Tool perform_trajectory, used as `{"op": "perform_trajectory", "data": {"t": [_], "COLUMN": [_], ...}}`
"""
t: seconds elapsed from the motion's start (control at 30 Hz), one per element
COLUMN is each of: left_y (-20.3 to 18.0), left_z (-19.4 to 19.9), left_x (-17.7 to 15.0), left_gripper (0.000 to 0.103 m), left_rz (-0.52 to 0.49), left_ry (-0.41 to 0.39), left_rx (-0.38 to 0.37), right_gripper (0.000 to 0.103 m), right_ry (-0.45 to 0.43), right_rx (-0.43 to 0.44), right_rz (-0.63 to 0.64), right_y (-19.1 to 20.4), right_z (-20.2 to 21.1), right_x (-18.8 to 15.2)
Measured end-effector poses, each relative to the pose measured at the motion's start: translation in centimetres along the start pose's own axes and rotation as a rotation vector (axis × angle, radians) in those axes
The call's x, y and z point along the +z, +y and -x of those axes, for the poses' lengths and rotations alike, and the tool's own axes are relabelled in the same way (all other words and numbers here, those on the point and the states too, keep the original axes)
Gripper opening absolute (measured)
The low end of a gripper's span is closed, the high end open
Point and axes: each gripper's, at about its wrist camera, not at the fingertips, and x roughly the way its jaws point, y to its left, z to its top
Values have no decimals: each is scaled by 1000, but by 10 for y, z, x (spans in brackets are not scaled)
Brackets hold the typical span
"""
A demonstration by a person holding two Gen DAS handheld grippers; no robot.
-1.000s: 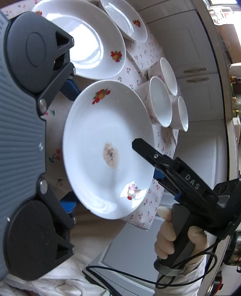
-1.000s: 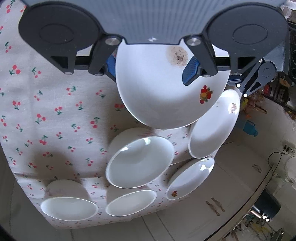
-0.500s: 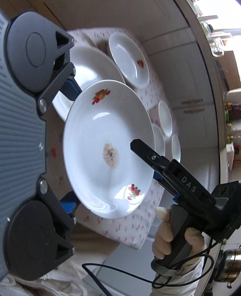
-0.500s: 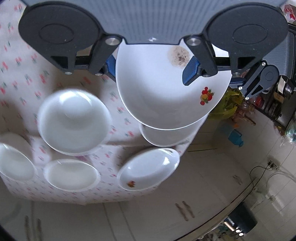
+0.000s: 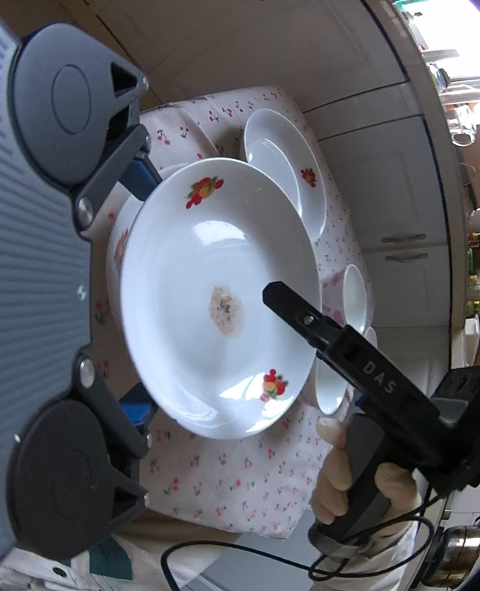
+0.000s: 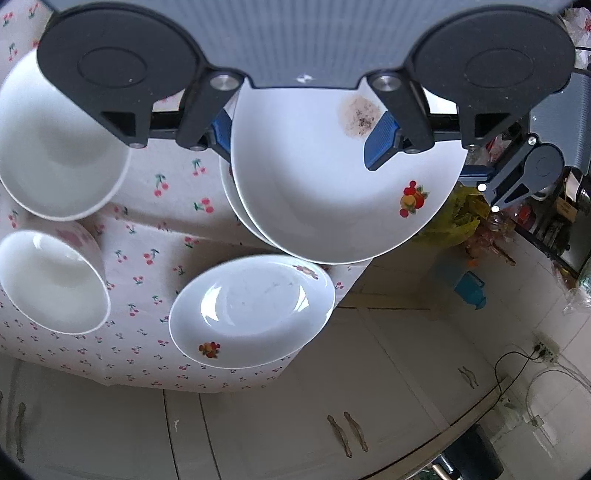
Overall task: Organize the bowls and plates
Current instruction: 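Lower the stained plate onto the other white plate with the right gripper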
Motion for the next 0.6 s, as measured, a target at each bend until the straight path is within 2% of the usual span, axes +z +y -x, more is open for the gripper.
{"op": "perform_trajectory", "data": {"t": [0.2, 0.6], "left_y": [19, 21], "left_z": [-14, -17], "left_x": [1, 1], "left_gripper": [102, 102], "left_rz": [14, 0], "left_ry": [10, 10], "left_rx": [-50, -62], "right_gripper": [76, 77], "right_ry": [15, 31], "right_rx": [-42, -76], "right_rz": [-8, -4], "right_y": [-1, 4], "right_z": [-15, -16], "right_x": [10, 13]}}
